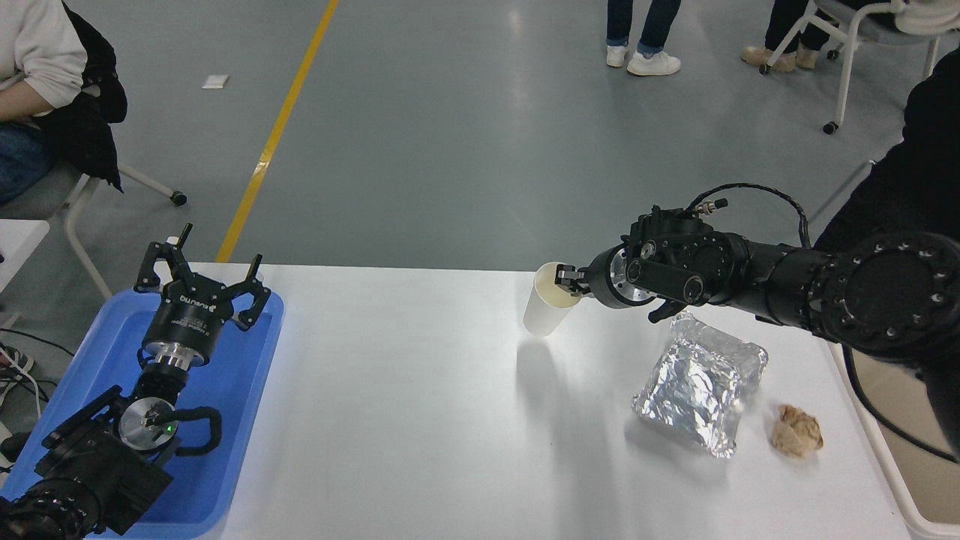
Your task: Pick up paper cup place in dustbin
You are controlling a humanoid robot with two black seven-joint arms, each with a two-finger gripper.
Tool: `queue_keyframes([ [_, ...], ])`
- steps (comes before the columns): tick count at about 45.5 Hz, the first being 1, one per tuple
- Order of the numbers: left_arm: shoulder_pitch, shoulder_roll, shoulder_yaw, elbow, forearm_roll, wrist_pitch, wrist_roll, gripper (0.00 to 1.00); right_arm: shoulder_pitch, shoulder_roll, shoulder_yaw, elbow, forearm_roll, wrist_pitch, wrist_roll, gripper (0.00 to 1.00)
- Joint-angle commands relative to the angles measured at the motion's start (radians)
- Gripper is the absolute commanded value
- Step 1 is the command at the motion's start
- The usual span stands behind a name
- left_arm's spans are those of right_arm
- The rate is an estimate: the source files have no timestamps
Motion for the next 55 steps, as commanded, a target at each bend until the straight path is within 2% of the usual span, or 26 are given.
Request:
queue_keyframes([
  [1, 0.0, 0.0, 0.0, 0.0, 0.0, 0.0, 0.0, 1.0, 0.266, -0.122, -0.004, 0.126, 0.003, 0.112, -0.004, 0.0],
  [14, 0.0, 0.0, 0.0, 0.0, 0.0, 0.0, 0.0, 1.0, 0.418, -0.203, -0.006, 0.126, -0.011, 0.227, -0.004, 0.0],
  [45, 0.0, 0.0, 0.0, 0.0, 0.0, 0.0, 0.0, 1.0, 0.409, -0.212, -0.007, 0.127, -0.013, 0.231, -0.004, 0.0],
  [55, 0.0, 0.0, 0.0, 0.0, 0.0, 0.0, 0.0, 1.0, 0.365, -0.306, -0.049, 0.114, -0.014, 0.219, -0.002, 0.0],
])
